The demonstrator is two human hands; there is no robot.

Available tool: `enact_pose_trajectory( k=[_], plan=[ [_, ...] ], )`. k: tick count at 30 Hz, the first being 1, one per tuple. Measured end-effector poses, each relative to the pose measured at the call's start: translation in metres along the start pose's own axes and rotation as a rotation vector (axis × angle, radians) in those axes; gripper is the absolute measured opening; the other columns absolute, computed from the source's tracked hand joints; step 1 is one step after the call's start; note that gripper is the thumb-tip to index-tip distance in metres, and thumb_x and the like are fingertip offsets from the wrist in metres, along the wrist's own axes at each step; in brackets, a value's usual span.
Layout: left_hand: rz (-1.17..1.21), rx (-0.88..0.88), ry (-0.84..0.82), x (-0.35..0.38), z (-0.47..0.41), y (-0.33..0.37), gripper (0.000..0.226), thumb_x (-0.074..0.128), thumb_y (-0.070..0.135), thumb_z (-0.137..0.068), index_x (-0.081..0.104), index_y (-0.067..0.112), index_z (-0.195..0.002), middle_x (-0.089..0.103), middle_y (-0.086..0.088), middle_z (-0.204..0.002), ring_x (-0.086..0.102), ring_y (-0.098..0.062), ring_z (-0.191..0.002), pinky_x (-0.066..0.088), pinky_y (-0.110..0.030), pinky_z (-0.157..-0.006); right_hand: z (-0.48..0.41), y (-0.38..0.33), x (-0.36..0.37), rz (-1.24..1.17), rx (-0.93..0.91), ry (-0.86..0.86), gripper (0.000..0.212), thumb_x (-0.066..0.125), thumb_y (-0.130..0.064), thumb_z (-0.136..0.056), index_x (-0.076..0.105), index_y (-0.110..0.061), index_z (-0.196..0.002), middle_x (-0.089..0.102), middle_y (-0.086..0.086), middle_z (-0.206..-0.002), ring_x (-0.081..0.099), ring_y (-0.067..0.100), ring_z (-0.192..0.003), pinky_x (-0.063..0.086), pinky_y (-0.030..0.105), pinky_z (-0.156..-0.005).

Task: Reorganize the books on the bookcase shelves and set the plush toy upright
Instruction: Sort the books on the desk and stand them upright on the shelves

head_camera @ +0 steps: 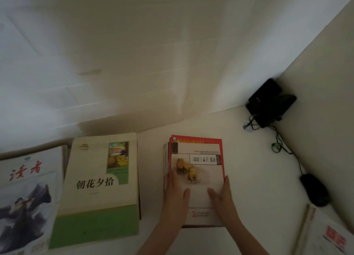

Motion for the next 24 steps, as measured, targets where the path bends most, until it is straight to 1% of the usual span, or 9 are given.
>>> enact_pose_trajectory(
  k=[3, 6, 11, 14, 15, 17, 19, 21, 24],
  plan=[
    [-0.086, -0.103, -0.013, 0.005, 0.0, -0.003, 0.081, 0.038, 0.034, -0.099, -0.024, 0.011, -0.145, -0.027, -0.006, -0.154, -0.013, -0.024, -0.145, 0.012, -0.039, -0.117, 0.001, 0.007, -0.006, -0.028, 0.014, -0.002, 0.068, 0.058, -0.022, -0.093, 0.018, -0.023, -0.148, 0.045, 0.003, -0.141, 0.052, 0.023, -0.119, 0.045, 0.045, -0.1],
    [-0.053, -0.155, -0.025, 0.005, 0.003, -0.007, 0.078, 0.035, 0.033, -0.101, -0.024, 0.007, -0.144, -0.025, -0.009, -0.155, -0.012, -0.029, -0.145, 0.008, -0.039, -0.117, -0.003, 0.009, -0.008, -0.029, 0.025, -0.039, 0.065, 0.059, -0.024, -0.092, 0.021, -0.023, -0.145, 0.049, 0.0, -0.131, 0.055, 0.021, -0.109, 0.046, 0.039, -0.094],
    [0.144, -0.183, 0.002, 0.009, 0.009, -0.009, 0.08, 0.046, 0.027, -0.097, -0.012, 0.012, -0.149, -0.007, -0.005, -0.159, 0.001, -0.029, -0.146, 0.014, -0.04, -0.116, -0.004, 0.015, -0.009, -0.065, 0.01, -0.038, 0.063, 0.059, -0.021, -0.092, 0.023, -0.019, -0.144, 0.047, -0.004, -0.123, 0.054, 0.015, -0.099, 0.045, 0.026, -0.081],
    [0.298, -0.249, 0.014, 0.007, 0.001, -0.018, 0.073, 0.053, 0.021, -0.094, 0.005, 0.017, -0.148, 0.022, -0.008, -0.152, 0.03, -0.023, -0.133, 0.028, -0.031, -0.108, -0.001, 0.015, -0.012, -0.056, 0.008, -0.093, 0.062, 0.059, -0.021, -0.092, 0.023, -0.02, -0.143, 0.048, -0.002, -0.128, 0.056, 0.008, -0.095, 0.045, 0.013, -0.068],
    [0.358, -0.281, 0.006, 0.002, 0.0, -0.016, 0.068, 0.053, 0.02, -0.094, 0.011, 0.018, -0.147, 0.03, -0.006, -0.147, 0.037, -0.018, -0.124, 0.032, -0.027, -0.103, -0.001, 0.014, -0.014, -0.068, 0.01, -0.12, 0.063, 0.059, -0.021, -0.092, 0.022, -0.019, -0.144, 0.046, 0.001, -0.133, 0.056, 0.007, -0.097, 0.047, 0.013, -0.07],
    [0.47, -0.319, -0.006, -0.008, -0.003, -0.015, 0.062, 0.051, 0.023, -0.096, 0.013, 0.017, -0.145, 0.037, -0.005, -0.141, 0.042, -0.017, -0.117, 0.033, -0.026, -0.099, -0.004, 0.008, -0.018, -0.033, 0.003, -0.124, 0.071, 0.06, -0.025, -0.092, 0.018, -0.015, -0.148, 0.032, 0.006, -0.15, 0.047, 0.017, -0.123, 0.044, 0.025, -0.097],
    [0.568, -0.398, -0.001, -0.015, -0.005, -0.016, 0.061, 0.045, 0.034, -0.097, 0.011, 0.017, -0.146, 0.038, -0.004, -0.138, 0.045, -0.023, -0.118, 0.035, -0.032, -0.103, -0.017, -0.01, -0.025, 0.142, -0.067, -0.033, 0.079, 0.056, -0.038, -0.091, 0.011, -0.016, -0.151, 0.005, 0.003, -0.16, 0.011, 0.02, -0.146, 0.013, 0.037, -0.118],
    [0.618, -0.516, 0.013, -0.014, -0.004, -0.026, 0.067, 0.041, 0.05, -0.095, 0.016, 0.017, -0.148, 0.038, -0.009, -0.142, 0.044, -0.03, -0.125, 0.034, -0.041, -0.108, -0.038, -0.044, -0.027, 0.323, -0.285, 0.039, 0.074, 0.047, -0.05, -0.093, 0.012, -0.019, -0.152, 0.001, -0.001, -0.16, -0.004, 0.017, -0.147, -0.003, 0.033, -0.116],
    [0.679, -0.699, 0.007, -0.012, 0.006, -0.048, 0.093, 0.04, 0.079, -0.074, 0.036, 0.018, -0.144, 0.047, -0.011, -0.139, 0.05, -0.034, -0.121, 0.04, -0.048, -0.104, -0.075, -0.11, -0.004, 0.52, -0.515, -0.111, 0.06, 0.038, -0.047, -0.098, 0.024, -0.02, -0.15, 0.019, -0.001, -0.158, 0.008, 0.019, -0.146, 0.005, 0.034, -0.117]
  ],
)
Point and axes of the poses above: each hand's wrist, its own z-axis away from the middle knuckle, its own x-axis out of the palm, y = z × x, the point moved 2 cm from there along -z, towards the middle knuckle
